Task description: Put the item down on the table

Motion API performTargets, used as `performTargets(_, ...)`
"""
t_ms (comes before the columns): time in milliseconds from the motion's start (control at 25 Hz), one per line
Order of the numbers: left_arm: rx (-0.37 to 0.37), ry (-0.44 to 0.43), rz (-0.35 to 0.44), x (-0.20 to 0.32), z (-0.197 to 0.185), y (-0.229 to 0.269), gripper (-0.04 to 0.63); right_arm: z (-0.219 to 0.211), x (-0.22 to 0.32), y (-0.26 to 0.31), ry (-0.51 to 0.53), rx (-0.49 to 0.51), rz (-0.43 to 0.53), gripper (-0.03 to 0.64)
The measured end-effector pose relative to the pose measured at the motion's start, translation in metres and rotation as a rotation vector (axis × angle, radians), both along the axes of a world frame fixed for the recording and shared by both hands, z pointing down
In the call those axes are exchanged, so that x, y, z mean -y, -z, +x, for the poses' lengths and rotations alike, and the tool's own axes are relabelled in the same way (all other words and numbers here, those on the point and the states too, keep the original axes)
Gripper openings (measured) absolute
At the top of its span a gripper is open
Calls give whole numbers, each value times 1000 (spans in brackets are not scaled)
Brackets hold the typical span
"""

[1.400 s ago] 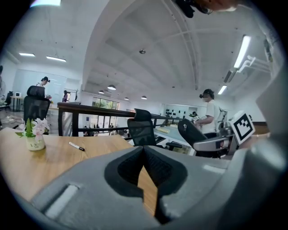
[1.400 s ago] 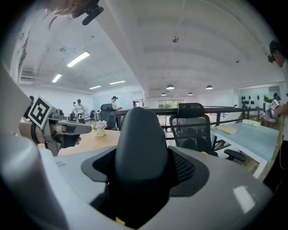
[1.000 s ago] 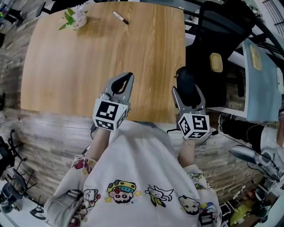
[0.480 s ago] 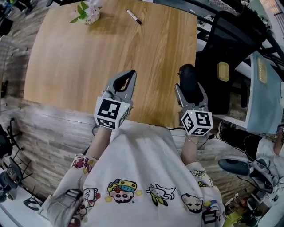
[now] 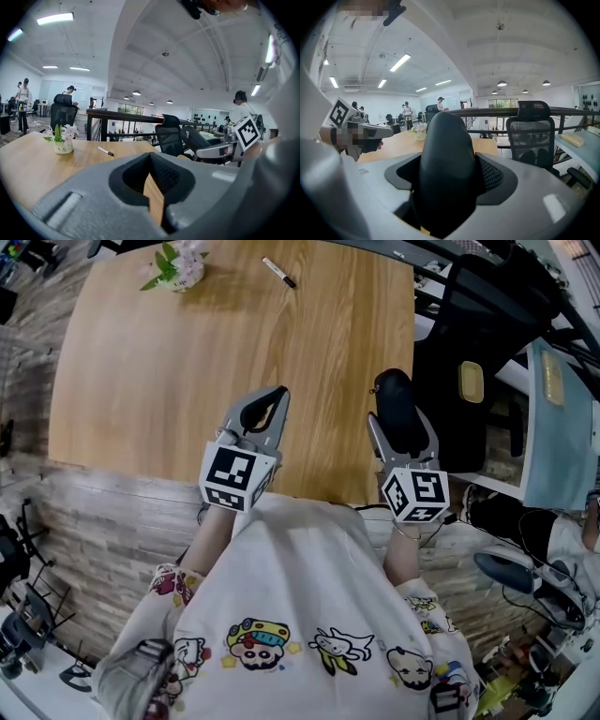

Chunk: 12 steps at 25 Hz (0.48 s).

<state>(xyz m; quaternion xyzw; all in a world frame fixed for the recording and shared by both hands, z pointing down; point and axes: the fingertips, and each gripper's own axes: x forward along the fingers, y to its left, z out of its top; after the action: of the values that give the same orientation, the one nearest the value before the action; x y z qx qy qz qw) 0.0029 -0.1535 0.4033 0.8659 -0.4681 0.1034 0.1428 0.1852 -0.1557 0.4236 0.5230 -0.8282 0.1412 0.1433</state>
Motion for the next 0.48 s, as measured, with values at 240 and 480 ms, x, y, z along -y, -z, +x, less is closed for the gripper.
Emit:
performTargets(240, -4, -10, -14, -4, 1, -4, -2, -6, -4, -3, 12, -14, -8, 353)
performTargets(480, -5, -19, -36, -7, 3, -16, -2, -10, -8, -19, 25, -42, -31, 353)
